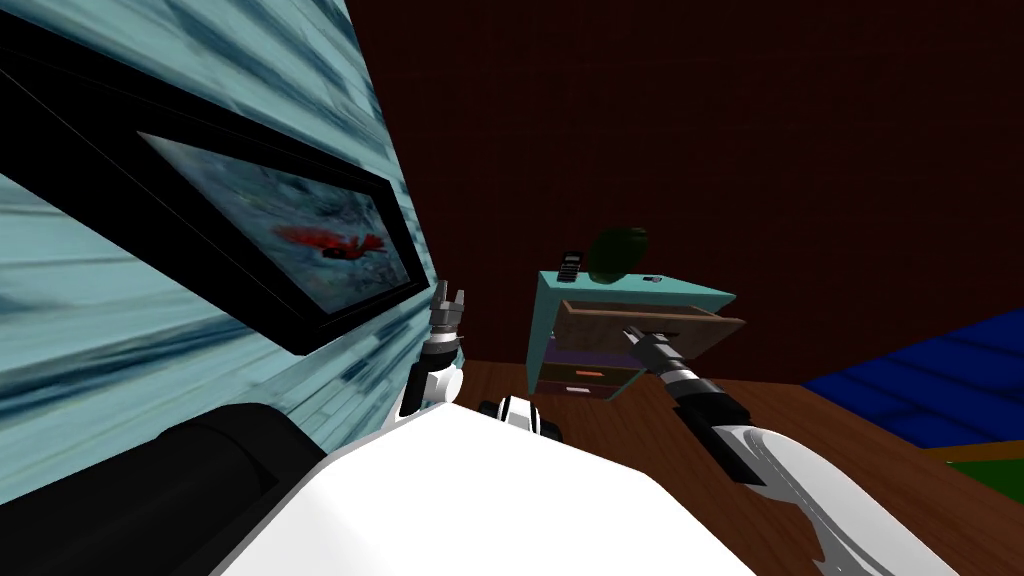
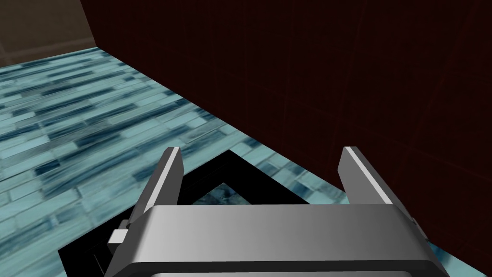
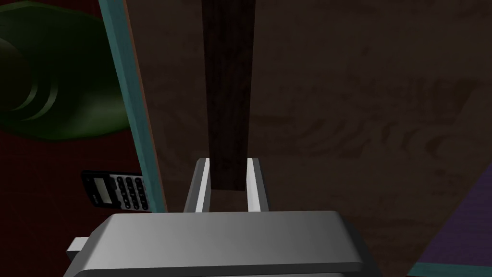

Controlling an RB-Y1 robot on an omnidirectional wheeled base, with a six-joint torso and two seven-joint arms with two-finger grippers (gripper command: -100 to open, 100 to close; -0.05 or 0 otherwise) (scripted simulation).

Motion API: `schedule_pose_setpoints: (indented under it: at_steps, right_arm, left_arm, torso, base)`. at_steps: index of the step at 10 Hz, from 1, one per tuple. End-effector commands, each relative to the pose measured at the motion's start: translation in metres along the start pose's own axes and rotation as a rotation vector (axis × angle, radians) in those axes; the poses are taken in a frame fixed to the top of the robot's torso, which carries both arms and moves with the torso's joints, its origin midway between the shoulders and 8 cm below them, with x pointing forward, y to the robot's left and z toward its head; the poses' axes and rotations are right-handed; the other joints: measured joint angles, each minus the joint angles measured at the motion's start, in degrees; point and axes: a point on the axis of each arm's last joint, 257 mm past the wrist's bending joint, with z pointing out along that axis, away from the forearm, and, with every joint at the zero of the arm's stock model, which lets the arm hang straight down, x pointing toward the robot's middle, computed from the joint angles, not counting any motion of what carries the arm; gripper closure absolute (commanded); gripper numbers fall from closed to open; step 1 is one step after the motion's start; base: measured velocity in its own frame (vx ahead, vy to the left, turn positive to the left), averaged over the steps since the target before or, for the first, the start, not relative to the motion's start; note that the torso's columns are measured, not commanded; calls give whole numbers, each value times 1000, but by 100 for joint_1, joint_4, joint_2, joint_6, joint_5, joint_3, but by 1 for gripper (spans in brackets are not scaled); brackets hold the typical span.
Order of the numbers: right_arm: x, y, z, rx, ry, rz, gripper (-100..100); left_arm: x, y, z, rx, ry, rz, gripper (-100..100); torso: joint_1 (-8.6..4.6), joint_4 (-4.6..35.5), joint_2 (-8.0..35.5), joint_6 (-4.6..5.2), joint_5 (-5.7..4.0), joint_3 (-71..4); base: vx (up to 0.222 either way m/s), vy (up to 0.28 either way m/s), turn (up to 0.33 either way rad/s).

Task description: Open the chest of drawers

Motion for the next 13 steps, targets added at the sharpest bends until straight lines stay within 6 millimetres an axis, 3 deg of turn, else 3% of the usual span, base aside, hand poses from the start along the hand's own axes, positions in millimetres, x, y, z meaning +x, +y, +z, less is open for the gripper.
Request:
schedule_pose_setpoints:
  at_steps: [1,3,4,12,13]
  right_arm:
    - [-4,-1,-2,-2,-12,0,100]
    - [-8,-1,-3,-5,-23,1,100]
    - [-1,-12,-3,-2,-28,1,-100]
    - [17,-58,-3,-2,-65,2,-100]
    - [16,-49,-4,-13,-63,4,-100]
  left_arm:
    - [0,0,0,0,0,0,0]
    - [0,0,0,0,0,0,0]
    - [0,0,0,0,0,0,0]
    - [0,0,0,0,0,0,0]
    - [0,0,0,0,0,0,0]
  torso:
    - [0,-4,6,3,-1,-1]
    - [-9,-3,36,9,-11,22]
    - [-1,-4,25,5,-8,16]
    - [7,16,40,4,8,21]
    - [20,26,49,4,19,25]
  base:
    - [-174,-42,-45]
    - [-178,-21,-58]
    - [-63,28,-83]
    - [30,51,-40]
    - [8,16,-12]
